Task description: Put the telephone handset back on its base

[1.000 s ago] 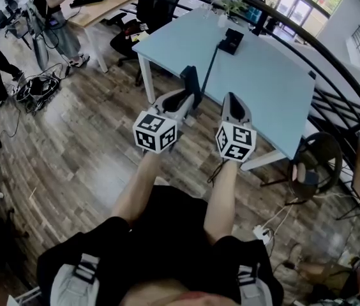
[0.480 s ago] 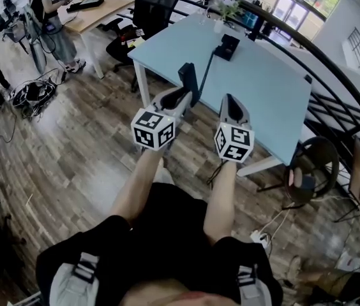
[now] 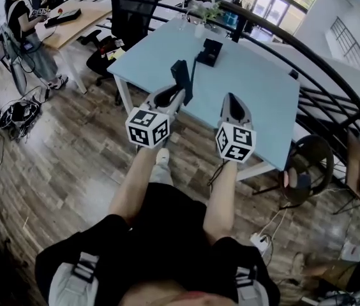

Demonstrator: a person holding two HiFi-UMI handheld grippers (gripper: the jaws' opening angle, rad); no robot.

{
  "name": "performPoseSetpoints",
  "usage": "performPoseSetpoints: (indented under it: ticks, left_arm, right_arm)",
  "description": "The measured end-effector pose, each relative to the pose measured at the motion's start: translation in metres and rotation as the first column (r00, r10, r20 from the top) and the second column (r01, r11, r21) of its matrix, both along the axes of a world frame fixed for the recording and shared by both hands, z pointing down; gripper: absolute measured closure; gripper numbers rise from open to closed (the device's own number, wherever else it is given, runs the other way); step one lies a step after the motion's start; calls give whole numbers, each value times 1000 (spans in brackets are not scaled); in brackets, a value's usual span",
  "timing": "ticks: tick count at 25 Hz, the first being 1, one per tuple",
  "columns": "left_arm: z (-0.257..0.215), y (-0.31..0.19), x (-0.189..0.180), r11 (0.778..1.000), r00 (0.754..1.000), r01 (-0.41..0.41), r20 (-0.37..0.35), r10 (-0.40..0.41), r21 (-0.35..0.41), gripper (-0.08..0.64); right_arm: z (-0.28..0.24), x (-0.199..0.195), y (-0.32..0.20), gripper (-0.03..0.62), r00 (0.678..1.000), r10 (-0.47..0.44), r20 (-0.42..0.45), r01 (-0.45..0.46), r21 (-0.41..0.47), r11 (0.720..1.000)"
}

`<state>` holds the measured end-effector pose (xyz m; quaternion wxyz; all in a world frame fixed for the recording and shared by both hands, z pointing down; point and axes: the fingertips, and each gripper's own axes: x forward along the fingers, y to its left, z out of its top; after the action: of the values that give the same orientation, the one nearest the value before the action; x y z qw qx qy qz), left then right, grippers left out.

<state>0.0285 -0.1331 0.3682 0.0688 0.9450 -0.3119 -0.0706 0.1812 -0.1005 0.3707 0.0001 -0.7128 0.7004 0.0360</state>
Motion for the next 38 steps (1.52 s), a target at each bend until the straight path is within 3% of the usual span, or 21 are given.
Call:
performPoseSetpoints:
  ticks: [12, 15, 19, 23, 29, 32, 35, 38]
  left_arm:
    - [21, -185, 62, 995, 994, -101, 28, 102, -27, 495]
    - [35, -230, 80, 986, 988, -151, 26, 154, -71, 495]
    - [72, -273, 91, 963, 977, -200, 40, 210, -182, 495]
    - [97, -324, 106, 940, 967, -230, 46, 249, -253, 495]
    - [109, -371, 131, 904, 950, -301, -11, 313, -303, 495]
    - [126, -378, 140, 874, 938, -335, -40, 344, -352, 495]
    - [138, -388, 150, 844, 932, -357, -97, 349, -401, 495]
    - [154, -395, 159, 827, 933, -355, -105, 345, -437, 495]
  right_arm:
    - [32, 43, -171, 598, 997, 29, 77, -29, -7, 1000]
    - [55, 52, -219, 598, 992, 44, 116, -38, -46, 998]
    - [96, 60, -258, 598, 983, 85, 160, -61, -145, 988]
    - [111, 74, -308, 598, 977, 109, 181, -76, -180, 981]
    - [116, 84, -350, 598, 982, 111, 151, -77, -213, 974]
    - [131, 94, -354, 598, 980, 132, 146, -91, -258, 962]
    - [136, 106, -359, 598, 978, 147, 150, -100, -281, 955]
    - [148, 110, -369, 598, 981, 129, 142, -79, -314, 946]
